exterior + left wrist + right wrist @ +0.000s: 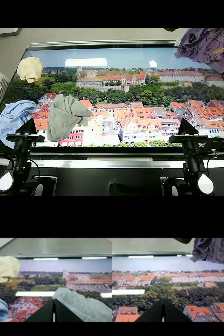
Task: Fold the clothes and pants, and hang the long-sleeved shirts on hangers.
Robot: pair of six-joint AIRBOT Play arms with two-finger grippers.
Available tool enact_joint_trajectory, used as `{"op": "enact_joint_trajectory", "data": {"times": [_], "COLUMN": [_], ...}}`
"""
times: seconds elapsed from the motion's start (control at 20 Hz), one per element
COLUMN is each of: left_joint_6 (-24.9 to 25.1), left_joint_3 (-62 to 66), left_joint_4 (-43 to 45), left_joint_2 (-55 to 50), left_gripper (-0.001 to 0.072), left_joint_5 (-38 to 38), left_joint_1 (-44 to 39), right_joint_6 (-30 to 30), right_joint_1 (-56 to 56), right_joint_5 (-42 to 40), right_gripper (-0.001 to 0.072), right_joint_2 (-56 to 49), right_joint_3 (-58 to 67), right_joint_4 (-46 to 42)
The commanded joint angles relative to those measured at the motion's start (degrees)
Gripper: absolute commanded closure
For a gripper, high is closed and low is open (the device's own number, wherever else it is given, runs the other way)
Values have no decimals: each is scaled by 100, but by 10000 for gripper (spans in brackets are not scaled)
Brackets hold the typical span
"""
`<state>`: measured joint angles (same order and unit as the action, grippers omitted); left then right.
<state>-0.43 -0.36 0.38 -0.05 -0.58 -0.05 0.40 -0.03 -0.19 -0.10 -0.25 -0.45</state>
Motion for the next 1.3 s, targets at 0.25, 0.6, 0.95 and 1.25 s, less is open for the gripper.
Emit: {"op": "enact_joint_trajectory", "data": {"times": [0.25, 0.6, 0.95, 1.25], "left_joint_6": [0, 2, 2, 2], "left_joint_3": [-15, -15, -13, 4], "left_joint_4": [2, 2, 2, 2], "left_joint_2": [2, 2, 2, 2], "left_gripper": [687, 688, 688, 688], "left_joint_5": [2, 2, 4, 223], "left_joint_1": [-2, -2, -2, -2], "right_joint_6": [2, 0, 129, 481], "right_joint_1": [7, 7, 7, 7], "right_joint_5": [0, -26, 162, 409], "right_gripper": [678, 678, 678, 678], "right_joint_2": [-4, -4, -2, -2], "right_joint_3": [2, 4, 7, 7], "right_joint_4": [0, -20, -13, -9]}}
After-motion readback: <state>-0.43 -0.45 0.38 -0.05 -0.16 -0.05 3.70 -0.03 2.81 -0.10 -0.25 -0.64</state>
